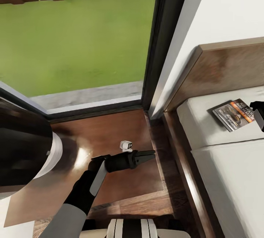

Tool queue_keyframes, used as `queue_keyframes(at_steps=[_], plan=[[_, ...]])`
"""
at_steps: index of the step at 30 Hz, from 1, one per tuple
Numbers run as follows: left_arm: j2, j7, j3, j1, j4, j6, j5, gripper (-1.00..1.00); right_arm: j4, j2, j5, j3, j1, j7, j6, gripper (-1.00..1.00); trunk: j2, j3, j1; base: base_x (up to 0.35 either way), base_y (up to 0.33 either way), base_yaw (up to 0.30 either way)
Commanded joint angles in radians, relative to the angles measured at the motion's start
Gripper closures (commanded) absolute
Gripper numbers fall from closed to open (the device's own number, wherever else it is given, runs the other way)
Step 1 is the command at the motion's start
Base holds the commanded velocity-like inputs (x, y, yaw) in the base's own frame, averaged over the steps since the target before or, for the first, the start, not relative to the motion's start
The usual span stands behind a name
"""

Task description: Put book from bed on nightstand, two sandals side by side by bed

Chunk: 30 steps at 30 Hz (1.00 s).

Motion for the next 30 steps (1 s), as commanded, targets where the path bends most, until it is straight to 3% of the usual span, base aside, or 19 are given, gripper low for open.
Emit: queue_keyframes(at_steps=[1,9,30], plan=[[0.0,-0.001,-0.001,0.0,0.0,0.01,0.005,-1.0,-0.001,0.001,0.011,-0.005,0.0,0.0,0.006,-1.0,0.0,0.0,0.0,0.0,0.0,0.0],[0.0,-0.001,-0.001,0.0,0.0,0.01,0.005,-1.0,-0.002,0.0,0.01,-0.005,0.0,0.0,0.006,-1.0,0.021,0.009,-0.012,0.0,0.0,0.0],[0.0,-0.001,-0.001,0.0,0.0,0.01,0.005,-1.0,0.0,0.001,0.01,-0.005,0.0,0.0,0.006,-1.0,0.021,0.009,-0.012,0.031,0.01,0.0]])
